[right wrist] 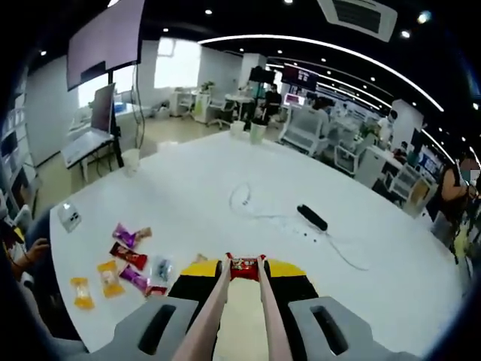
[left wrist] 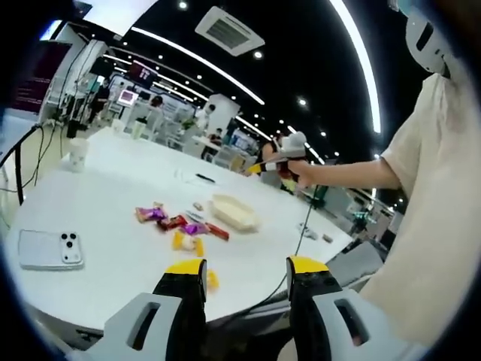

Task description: Place the target food into the container with the food tongs after gripping and lifting it, then release it inside without dropping or visibly crushing the food.

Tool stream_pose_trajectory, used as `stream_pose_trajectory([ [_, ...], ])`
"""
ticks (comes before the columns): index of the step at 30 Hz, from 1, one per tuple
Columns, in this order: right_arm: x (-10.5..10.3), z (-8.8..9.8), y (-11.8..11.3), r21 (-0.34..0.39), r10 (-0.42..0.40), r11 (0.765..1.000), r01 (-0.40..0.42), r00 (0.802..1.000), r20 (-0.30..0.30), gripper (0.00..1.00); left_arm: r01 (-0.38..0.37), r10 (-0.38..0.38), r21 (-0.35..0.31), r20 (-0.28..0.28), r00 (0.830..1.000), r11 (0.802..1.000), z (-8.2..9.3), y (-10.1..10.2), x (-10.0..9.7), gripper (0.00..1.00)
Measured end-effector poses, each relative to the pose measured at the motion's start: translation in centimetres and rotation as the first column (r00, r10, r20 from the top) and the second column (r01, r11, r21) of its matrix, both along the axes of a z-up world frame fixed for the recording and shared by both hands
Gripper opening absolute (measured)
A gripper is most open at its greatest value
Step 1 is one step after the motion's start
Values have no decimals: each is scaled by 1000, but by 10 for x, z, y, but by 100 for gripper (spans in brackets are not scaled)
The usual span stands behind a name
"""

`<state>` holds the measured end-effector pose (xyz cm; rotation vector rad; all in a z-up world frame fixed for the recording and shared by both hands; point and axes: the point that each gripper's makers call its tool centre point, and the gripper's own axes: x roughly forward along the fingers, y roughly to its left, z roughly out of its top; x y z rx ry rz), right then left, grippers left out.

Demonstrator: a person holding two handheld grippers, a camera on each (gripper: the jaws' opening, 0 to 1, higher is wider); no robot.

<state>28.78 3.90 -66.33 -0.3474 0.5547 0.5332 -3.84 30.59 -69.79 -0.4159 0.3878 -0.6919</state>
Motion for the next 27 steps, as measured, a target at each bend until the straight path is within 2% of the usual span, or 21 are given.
stream_pose_trajectory([
  [8,-5,-9,-9,1,-19,1000,19,1000,-16,22,-3,2,9,6,1000,1000,7,-1,6,42],
  [16,-4,-4,-13,-23,-28,999,28,1000,13,27,7,-7,30,27,1000,1000,12,3,12,42],
  [18,-5,-4,-15,-3,-44,999,44,999,-4,27,8,-9,34,29,1000,999,12,3,13,42],
  [23,-16,-7,-7,28,-39,999,39,999,-6,26,-13,12,15,42,999,1000,17,1,15,42],
  [27,-28,-18,8,38,-25,999,25,1000,-2,26,21,-21,20,5,1000,1000,5,-7,11,42],
])
